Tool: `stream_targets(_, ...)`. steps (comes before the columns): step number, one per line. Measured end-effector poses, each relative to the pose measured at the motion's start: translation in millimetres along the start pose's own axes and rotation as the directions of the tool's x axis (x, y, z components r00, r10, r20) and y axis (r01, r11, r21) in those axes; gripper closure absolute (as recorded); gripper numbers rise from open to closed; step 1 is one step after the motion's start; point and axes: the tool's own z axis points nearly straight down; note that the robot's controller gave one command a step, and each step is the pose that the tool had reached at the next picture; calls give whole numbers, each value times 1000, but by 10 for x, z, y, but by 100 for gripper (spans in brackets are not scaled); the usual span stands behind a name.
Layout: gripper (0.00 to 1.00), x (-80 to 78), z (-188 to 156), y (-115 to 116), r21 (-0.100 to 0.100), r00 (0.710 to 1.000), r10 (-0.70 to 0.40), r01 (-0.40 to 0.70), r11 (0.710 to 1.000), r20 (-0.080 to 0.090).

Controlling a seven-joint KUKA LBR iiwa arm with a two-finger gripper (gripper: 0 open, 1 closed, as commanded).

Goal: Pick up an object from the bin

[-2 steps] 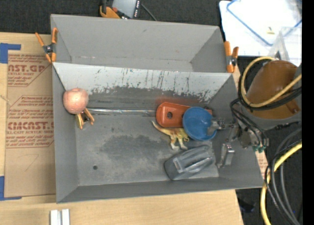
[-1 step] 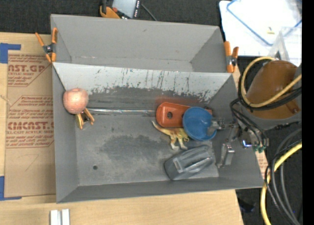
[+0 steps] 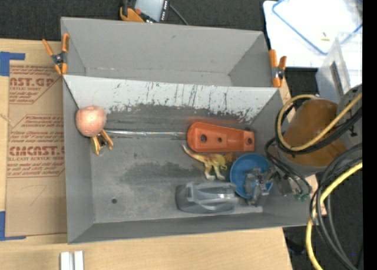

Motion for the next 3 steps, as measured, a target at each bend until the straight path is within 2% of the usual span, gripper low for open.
stream_targets(1, 100, 0, 0, 0, 0, 1000, 0, 0, 1000, 0)
stream_targets(2, 100, -4, -82, 131, 0, 1000, -4, 4, 1000, 1)
stream_targets(3, 100, -18, -1054, 53, -2, 1000, -22, 22, 1000, -5)
